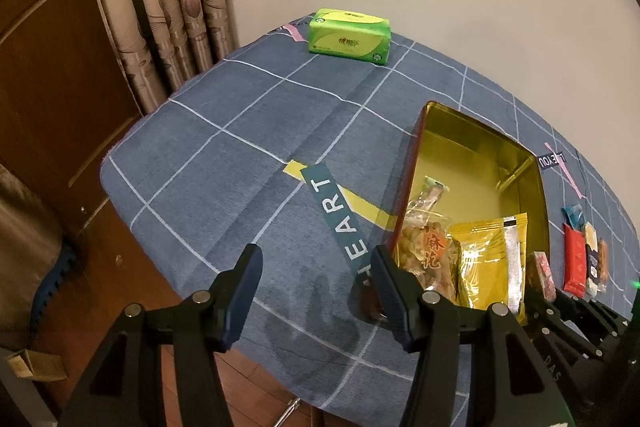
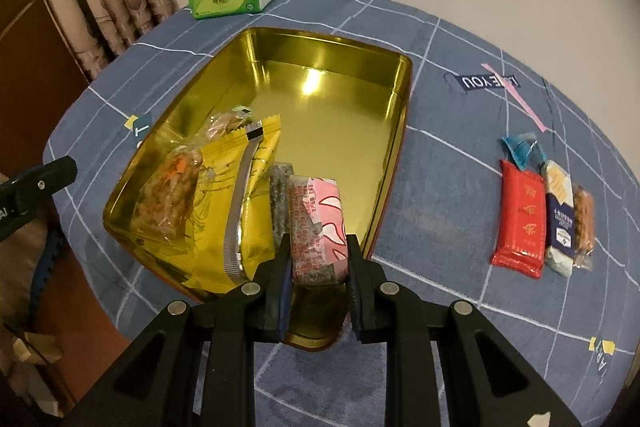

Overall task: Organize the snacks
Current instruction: 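Lower the pink packet into the gold tin and open the right gripper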

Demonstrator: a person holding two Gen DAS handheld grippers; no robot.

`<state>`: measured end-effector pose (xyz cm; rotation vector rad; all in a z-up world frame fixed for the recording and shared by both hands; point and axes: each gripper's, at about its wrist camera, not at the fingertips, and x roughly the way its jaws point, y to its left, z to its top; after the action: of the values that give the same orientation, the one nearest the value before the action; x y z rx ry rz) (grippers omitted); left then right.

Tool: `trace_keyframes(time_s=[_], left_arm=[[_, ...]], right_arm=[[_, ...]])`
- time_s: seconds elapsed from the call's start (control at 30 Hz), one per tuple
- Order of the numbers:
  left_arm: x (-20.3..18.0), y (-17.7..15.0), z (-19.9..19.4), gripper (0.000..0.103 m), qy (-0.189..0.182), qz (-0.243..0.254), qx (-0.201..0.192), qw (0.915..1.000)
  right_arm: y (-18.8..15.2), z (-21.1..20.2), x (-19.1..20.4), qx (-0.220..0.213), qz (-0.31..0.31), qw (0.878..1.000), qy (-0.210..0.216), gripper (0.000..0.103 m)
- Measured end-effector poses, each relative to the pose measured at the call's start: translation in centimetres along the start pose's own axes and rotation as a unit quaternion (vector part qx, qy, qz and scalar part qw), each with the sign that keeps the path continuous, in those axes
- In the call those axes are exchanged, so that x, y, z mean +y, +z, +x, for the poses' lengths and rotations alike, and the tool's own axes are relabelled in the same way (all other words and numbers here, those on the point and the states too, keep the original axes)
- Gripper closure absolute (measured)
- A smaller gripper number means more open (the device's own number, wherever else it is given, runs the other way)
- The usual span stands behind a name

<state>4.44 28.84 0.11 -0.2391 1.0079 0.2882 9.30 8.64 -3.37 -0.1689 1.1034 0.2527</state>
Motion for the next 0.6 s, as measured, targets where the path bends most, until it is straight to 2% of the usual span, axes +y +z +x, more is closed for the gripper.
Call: trace_keyframes(time_s=[0.53,0.57,0.6], left_arm=[[-0.2,-0.1,0.1,0.045,0.000,0.004,-0.001,1.0000],[-0.2,-0.1,0.1,0.045,0.001,0.004,0.000,1.0000],[-0.3,-0.1,0.1,0.045,0.001,0.004,0.000,1.0000]], right_arm=[[-0.1,-1.2,-0.5,-0.014,0.013,0.999,0.026,0.077],[-0.1,-1.4,-0.7,-0.017,0.016,0.999,0.030,0.075],[-0.1,-1.6,-0.9,-0.021,0.018,0.999,0.029,0.068]])
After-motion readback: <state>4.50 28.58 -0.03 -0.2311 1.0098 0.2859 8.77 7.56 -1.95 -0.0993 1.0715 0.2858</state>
